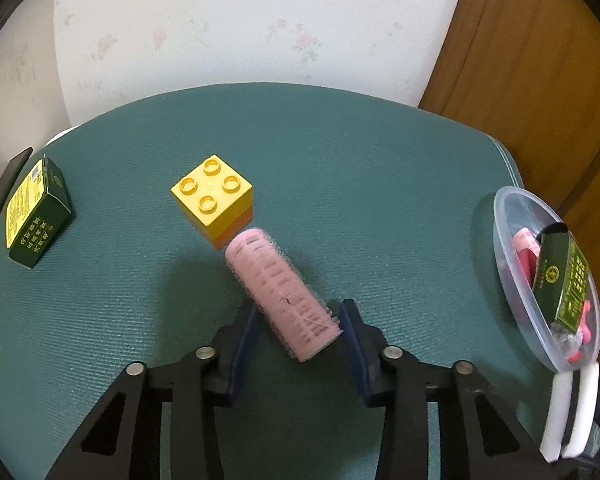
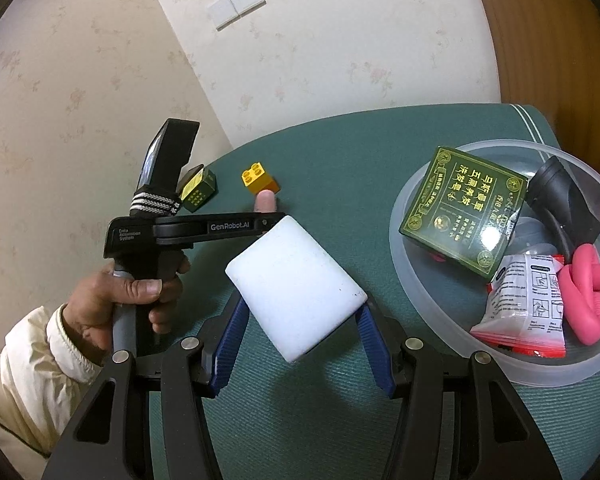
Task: Organize objects
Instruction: 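Lift the pink roller with the left tool while the right tool carries the sponge to the bowl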
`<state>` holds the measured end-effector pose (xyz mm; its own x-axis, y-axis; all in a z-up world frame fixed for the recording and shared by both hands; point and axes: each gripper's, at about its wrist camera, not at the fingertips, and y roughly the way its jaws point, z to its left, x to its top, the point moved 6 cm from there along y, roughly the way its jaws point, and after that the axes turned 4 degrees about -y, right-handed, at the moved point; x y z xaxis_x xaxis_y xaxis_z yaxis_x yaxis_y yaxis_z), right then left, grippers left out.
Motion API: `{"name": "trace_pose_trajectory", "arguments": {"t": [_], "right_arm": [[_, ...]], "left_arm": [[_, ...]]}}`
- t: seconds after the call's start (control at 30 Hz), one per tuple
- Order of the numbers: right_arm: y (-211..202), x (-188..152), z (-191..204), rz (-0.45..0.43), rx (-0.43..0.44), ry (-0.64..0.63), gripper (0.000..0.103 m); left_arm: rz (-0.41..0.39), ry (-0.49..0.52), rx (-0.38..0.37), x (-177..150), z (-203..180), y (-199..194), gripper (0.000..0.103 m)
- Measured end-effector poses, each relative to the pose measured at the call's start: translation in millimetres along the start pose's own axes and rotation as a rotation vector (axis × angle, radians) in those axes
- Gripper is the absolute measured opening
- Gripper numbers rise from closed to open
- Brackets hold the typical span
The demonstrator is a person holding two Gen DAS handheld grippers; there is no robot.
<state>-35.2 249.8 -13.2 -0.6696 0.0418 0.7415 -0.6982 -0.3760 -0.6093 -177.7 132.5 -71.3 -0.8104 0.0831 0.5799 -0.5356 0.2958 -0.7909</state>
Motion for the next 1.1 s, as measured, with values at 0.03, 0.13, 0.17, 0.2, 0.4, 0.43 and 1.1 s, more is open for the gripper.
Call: {"name": "trace_pose_trajectory", "arguments": {"t": [0.03, 0.13, 0.17, 0.2, 0.4, 0.43, 1.1], "right_arm": [[-0.2, 0.8, 0.0, -0.003, -0.001, 0.0, 0.056], [-0.7, 5.2, -0.5, -0.018, -0.01, -0.001, 0.056], [-2.5, 6.0, -2.1, -0.026, -0.012, 0.0, 0.056], [-3.3, 7.4, -3.6, -0.032, -0.013, 0.003, 0.056], [-11.2, 11.9, -10.9, -0.076, -0.026, 0.014, 0.056], [-13.0, 13.9, -12.9, -0.086, -0.032, 0.018, 0.056], [-70.6, 26.1, -112.4, -0.201, -0.311, 0.185, 0.056]], "left_arm": [[-0.002, 0.004, -0.003, -1.8, -0.9, -1.7, 0.038], [-0.02, 0.029, 0.0, -5.7, -1.8, -10.5, 0.034], [-0.027, 0.037, 0.005, -6.9, -3.6, -13.2, 0.034], [-0.034, 0.043, 0.004, -8.6, -6.0, -16.7, 0.034], [-0.059, 0.075, -0.014, -18.3, -22.3, -31.3, 0.033], [-0.064, 0.081, -0.018, -18.0, -25.0, -33.8, 0.033], [-0.118, 0.238, -0.154, -27.1, -109.7, -72.0, 0.033]]}}
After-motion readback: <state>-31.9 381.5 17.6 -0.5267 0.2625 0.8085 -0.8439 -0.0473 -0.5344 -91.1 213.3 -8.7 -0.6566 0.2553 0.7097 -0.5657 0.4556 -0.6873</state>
